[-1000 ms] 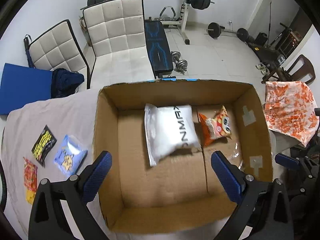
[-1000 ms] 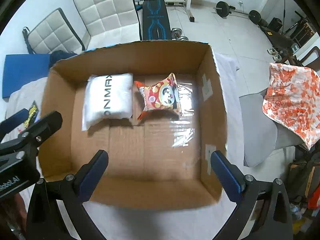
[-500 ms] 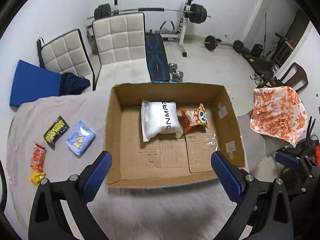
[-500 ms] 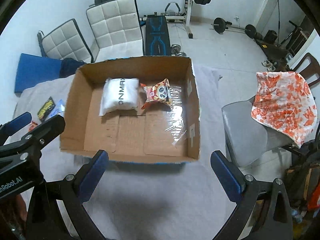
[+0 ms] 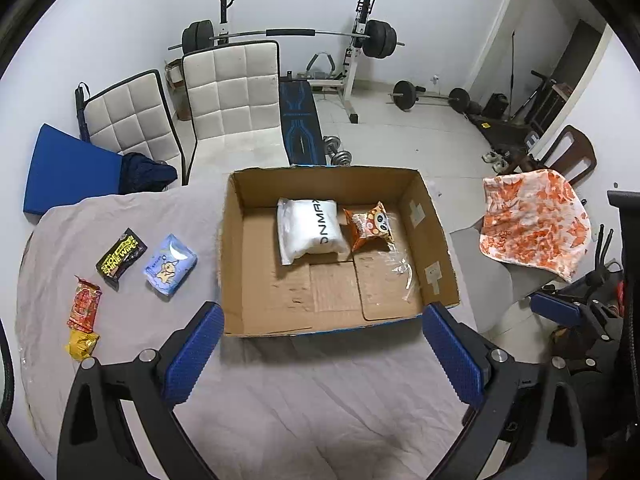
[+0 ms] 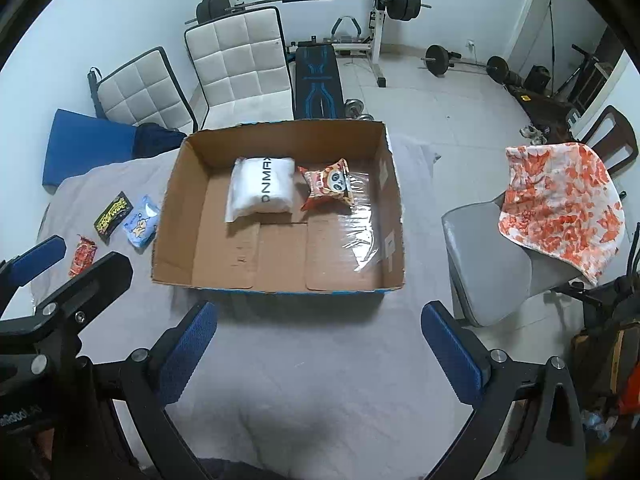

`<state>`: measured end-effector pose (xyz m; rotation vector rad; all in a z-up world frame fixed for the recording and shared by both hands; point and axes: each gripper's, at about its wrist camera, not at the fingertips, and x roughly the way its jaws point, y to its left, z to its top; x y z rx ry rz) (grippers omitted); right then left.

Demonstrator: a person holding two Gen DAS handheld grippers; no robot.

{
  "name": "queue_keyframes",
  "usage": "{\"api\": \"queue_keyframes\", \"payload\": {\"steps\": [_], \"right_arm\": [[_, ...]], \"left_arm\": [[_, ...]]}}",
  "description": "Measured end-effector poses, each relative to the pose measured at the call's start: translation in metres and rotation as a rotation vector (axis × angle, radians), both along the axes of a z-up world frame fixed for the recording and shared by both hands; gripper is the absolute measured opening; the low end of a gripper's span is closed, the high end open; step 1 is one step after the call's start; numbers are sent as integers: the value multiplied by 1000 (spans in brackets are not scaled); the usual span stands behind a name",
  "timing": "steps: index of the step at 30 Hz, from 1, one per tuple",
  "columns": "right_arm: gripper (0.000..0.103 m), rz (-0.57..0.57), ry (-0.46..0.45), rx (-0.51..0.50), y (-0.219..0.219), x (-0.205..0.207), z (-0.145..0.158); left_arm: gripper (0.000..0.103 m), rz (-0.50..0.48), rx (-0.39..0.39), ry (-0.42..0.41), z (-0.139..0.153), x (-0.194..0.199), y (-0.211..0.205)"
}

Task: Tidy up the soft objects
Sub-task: 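Move both tools back toward the remaining packets on the table, then grasp the red floral packet with left tool while right tool grasps the blue tissue pack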

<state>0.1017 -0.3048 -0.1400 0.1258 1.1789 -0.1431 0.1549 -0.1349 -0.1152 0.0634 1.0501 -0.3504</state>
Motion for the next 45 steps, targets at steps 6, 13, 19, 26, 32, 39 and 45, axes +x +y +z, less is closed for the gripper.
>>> {"api": "queue_keyframes", "payload": {"steps": [6, 13, 19, 26, 32, 39, 45], "right_arm": [[103, 30, 3, 43, 46, 9, 9], [103, 141, 48, 141, 154, 55, -11], [103, 166, 128, 282, 257, 121, -57], [103, -48, 324, 377, 312, 212, -167], [103, -208, 429, 368, 317, 256, -250], [69, -222, 537, 314, 331, 281, -306], [64, 115, 586, 115, 379, 273, -304]], "left_arm": [[102, 73, -5, -5, 10, 9, 76], [102, 285, 105, 0, 2, 44, 221], [102, 454, 160, 56, -34, 87, 331], [102, 504, 158, 220, -109, 139, 398], [102, 469, 118, 389, -187, 174, 424], [102, 359, 82, 531, -251, 192, 425], [102, 306, 125, 556, -272, 201, 415]]}}
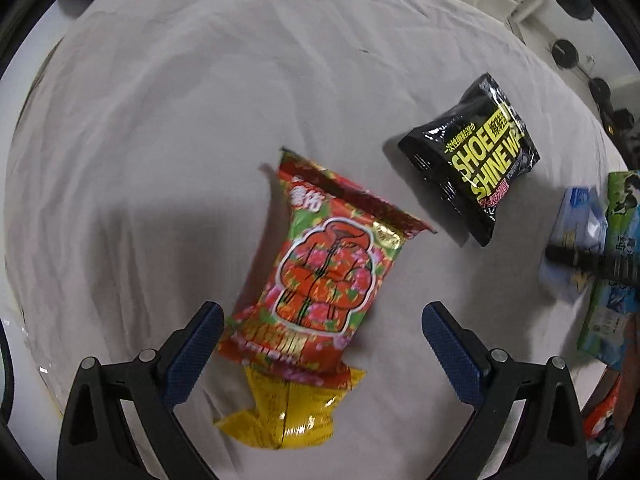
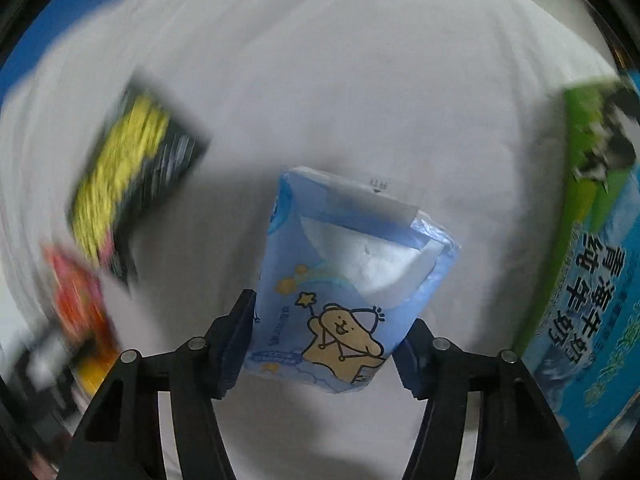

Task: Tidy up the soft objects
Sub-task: 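Grasp the red floral packet with left tool while right tool grasps the blue tissue pack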

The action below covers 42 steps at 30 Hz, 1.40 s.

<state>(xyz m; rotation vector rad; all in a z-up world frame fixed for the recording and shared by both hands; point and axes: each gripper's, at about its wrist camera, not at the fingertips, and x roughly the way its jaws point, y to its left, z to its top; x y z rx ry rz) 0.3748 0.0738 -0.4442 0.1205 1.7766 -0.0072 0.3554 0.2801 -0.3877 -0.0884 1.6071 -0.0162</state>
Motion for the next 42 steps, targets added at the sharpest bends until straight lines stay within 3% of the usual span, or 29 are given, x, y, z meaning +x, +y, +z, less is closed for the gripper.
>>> {"api": "queue_keyframes", "payload": {"steps": [4, 5, 7, 9, 13, 18, 24, 31, 37, 40, 42], "right_arm": [[64, 226, 23, -71, 27, -21, -3], [64, 240, 18, -79, 29, -24, -3], [65, 228, 16, -69, 29, -26, -3], [66, 198, 15, -54, 26, -25, -5], [66, 184, 5, -41, 15, -27, -4], [54, 212, 15, -23, 5, -45, -5], [52, 299, 31, -46, 5, -77, 2], [52, 338, 36, -78, -12, -120, 0], [57, 320, 8, -106, -15, -125, 0], [72, 279, -11, -94, -11, -121, 1], [73, 242, -21, -81, -11, -117, -1]], "left_arm": [[100, -6, -42, 27, -12, 8, -8], [96, -4, -37, 25, -15, 9, -9], [67, 5, 0, 20, -19, 10, -10], [55, 23, 41, 14, -21, 9, -8], [45, 96, 34, -3, -15, 4, -2], [44, 116, -13, -7, -4, -20, -27], [44, 116, -75, 9, -3, -62, -66], [44, 77, -28, 39, -24, -108, -99], [47, 69, 9, 39, -38, -111, -105], [47, 49, 36, 34, -45, -106, -125], [46, 47, 42, 27, -45, -104, -131]]}}
